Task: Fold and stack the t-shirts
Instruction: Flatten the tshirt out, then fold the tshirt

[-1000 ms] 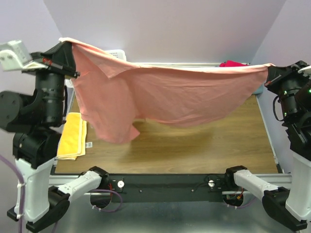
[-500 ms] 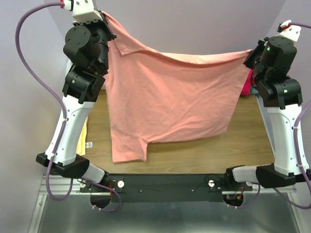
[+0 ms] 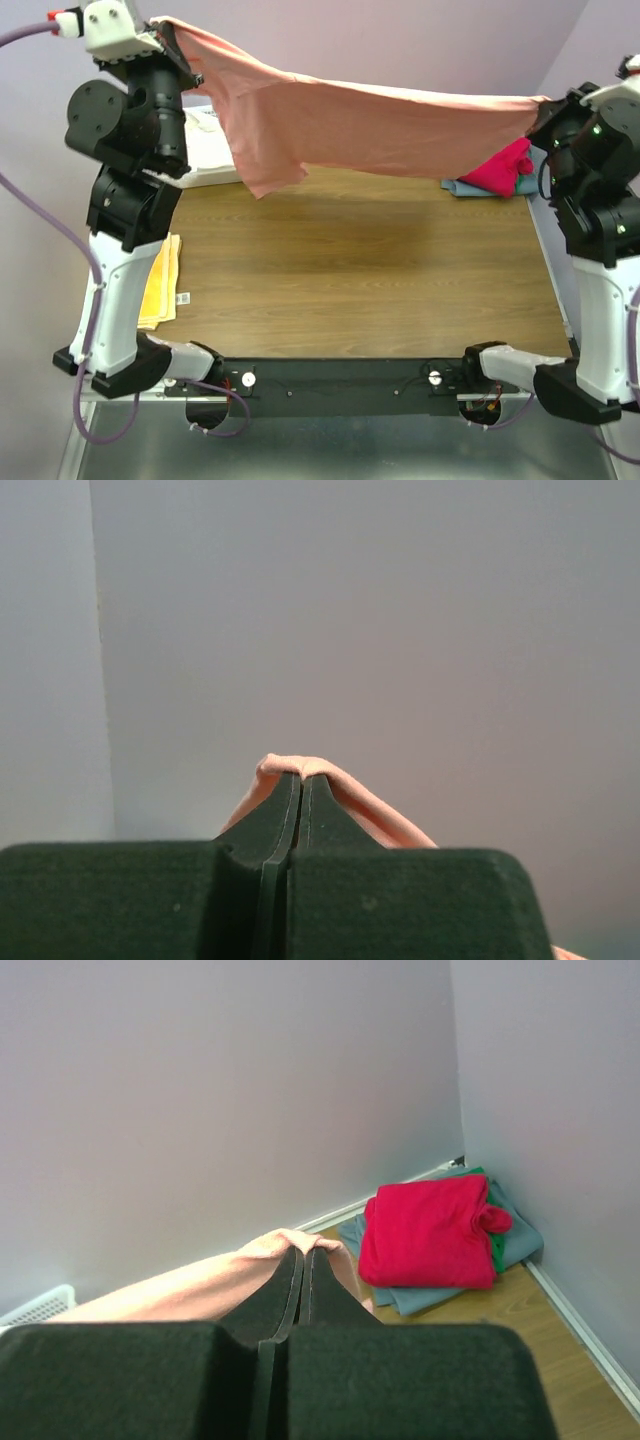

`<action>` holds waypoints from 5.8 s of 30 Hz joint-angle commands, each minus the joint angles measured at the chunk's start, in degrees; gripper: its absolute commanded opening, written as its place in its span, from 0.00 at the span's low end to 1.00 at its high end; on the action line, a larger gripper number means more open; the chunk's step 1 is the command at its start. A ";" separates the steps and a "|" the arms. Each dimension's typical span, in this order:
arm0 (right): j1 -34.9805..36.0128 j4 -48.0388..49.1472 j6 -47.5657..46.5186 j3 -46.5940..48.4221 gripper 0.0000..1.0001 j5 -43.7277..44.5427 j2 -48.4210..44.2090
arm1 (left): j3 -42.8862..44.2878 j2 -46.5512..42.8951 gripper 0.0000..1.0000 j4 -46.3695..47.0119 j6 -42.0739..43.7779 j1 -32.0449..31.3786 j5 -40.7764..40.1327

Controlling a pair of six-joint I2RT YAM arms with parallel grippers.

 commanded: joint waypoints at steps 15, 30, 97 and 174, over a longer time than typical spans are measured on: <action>-0.17 -5.12 0.12 3.93 0.01 -2.02 -5.41 | 2.81 -7.58 0.00 -2.01 4.07 -0.57 -3.92; -0.35 5.60 -3.48 -2.06 0.01 8.08 7.68 | 12.02 19.54 0.00 7.57 9.34 0.91 -3.65; -0.35 -19.36 45.99 -67.62 0.01 -12.48 -4.00 | -74.44 -23.57 0.00 -48.33 -59.56 -9.97 17.34; -8.17 -3.54 40.20 -53.12 0.01 -3.43 15.42 | -32.52 26.61 0.00 -25.74 -28.53 7.25 2.23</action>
